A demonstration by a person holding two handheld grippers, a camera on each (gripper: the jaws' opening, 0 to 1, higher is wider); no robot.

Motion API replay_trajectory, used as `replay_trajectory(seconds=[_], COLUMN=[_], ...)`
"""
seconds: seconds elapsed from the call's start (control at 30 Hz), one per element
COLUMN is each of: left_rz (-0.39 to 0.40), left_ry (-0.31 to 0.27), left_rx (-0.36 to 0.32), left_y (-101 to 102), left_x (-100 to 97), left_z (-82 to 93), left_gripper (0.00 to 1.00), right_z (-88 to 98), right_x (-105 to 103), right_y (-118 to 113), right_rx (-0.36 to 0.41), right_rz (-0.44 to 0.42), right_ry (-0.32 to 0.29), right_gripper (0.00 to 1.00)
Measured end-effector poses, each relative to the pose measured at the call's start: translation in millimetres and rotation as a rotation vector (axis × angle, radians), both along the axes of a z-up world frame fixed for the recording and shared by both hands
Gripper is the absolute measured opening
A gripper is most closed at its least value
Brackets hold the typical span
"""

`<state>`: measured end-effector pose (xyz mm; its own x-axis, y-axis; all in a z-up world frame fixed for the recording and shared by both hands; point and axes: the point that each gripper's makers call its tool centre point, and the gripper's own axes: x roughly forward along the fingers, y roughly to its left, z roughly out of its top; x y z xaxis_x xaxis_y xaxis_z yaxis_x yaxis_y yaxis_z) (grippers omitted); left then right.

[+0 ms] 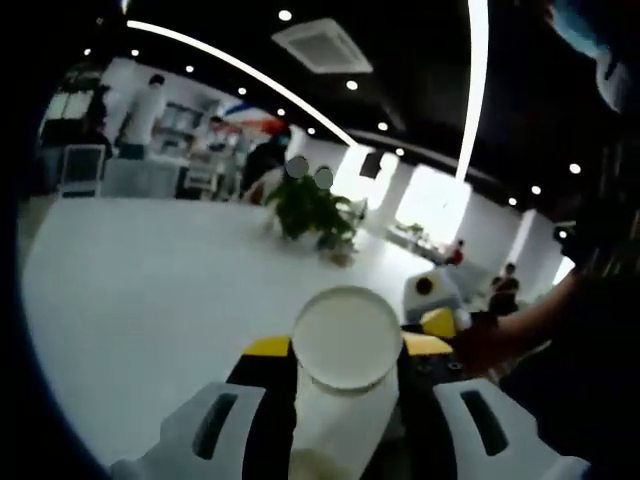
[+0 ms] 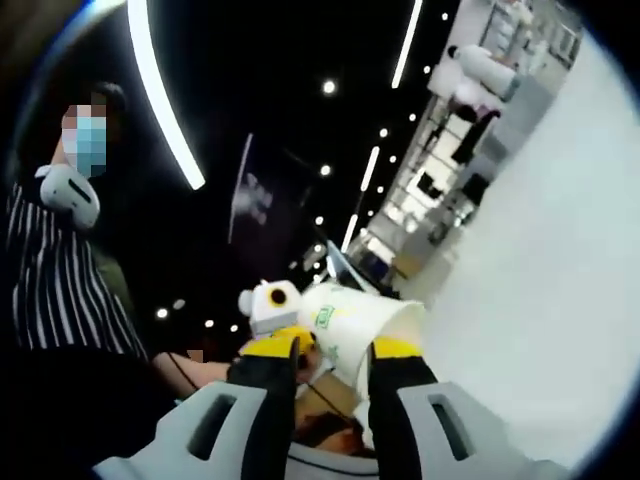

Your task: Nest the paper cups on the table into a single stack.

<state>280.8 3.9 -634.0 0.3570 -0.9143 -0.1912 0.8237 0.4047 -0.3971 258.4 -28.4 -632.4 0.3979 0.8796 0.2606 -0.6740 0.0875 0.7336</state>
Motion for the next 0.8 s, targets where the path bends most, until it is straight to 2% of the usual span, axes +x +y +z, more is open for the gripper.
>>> replay_trajectory(seconds=[0.3,0.43,0.67,0.73,0.8], left_rz=[-0.028,-0.053,-0.067,-0.065,-0.062], left_ry=[0.006,0.012,0.034,0.020,0.004], left_rx=[-0.056,-0.072,-0.089,-0.080,-0.066], left_y=[0.4,1.1,1.7,0.8,0.6], left_x=[-8.4,-12.3,-14.0,-13.9,-13.4], left_z=[8.9,9.7,4.4,0.2,-1.1], left_gripper=[0.38,0.38,0.41,0.43,0.44], right_z=[13.8,18.3,21.9,25.8,24.1], right_x=[-1.7,-7.9,-10.7,-12.3,-10.9], right_y=[-0.2,2.0,8.2,10.9,12.3], right_rx=[0.061,0.080,0.064,0.086,0.071], right_rz=[0.065,0.116,0.176,0.205,0.196], right_ry=[0.003,0.012,0.012,0.035,0.032], right_gripper=[0.06,0.03,0.00,0.00,0.00])
